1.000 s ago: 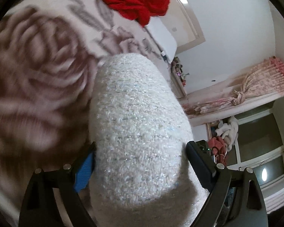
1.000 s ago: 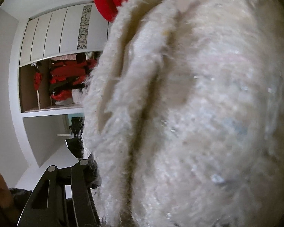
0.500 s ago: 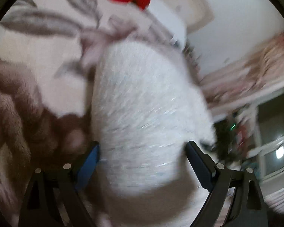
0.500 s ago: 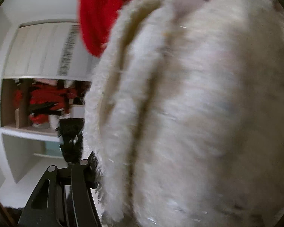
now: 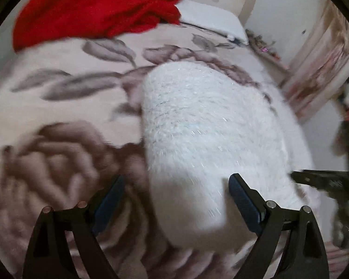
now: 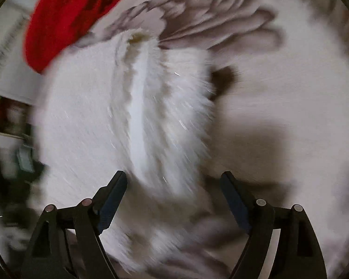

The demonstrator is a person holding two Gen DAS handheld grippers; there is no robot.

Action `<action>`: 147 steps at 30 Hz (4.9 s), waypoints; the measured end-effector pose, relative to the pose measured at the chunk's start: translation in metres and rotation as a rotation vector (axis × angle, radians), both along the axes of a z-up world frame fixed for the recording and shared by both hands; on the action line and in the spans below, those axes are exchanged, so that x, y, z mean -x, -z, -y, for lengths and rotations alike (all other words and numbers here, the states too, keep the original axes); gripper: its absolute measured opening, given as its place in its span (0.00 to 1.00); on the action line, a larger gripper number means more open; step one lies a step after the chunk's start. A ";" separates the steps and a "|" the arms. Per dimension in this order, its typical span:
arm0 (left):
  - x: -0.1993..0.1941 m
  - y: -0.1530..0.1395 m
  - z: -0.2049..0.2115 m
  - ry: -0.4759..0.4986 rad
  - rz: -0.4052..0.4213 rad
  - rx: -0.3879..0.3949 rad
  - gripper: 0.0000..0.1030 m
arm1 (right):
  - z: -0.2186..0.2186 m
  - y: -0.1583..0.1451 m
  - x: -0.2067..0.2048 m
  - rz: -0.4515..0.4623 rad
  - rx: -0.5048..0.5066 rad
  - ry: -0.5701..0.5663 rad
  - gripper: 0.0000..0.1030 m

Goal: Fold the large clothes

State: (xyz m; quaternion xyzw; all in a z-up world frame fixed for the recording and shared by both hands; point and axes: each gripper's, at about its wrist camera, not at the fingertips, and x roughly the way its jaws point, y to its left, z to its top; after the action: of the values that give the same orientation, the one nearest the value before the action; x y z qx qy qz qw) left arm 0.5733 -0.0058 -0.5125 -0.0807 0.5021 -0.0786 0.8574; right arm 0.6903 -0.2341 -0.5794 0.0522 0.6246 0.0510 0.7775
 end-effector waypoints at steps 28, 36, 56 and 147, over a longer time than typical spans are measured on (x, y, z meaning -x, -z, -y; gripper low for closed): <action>0.237 -0.316 0.035 -0.124 0.201 -0.166 0.93 | -0.033 -0.425 0.327 0.390 0.293 0.175 0.91; 0.320 -0.400 0.047 -0.114 0.260 -0.165 0.93 | -0.038 -0.530 0.433 0.500 0.286 0.182 0.91; 0.421 -0.476 0.056 -0.153 0.400 -0.206 0.93 | -0.034 -0.652 0.579 0.665 0.255 0.157 0.92; 0.443 -0.495 0.057 -0.181 0.461 -0.212 0.96 | -0.045 -0.681 0.606 0.728 0.249 0.131 1.00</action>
State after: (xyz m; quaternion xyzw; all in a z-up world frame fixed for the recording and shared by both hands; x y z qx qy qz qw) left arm 0.1304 -0.0629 -0.0179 -0.0148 0.2899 0.0350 0.9563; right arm 0.0841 -0.1890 0.1017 -0.0241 0.3047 -0.0597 0.9503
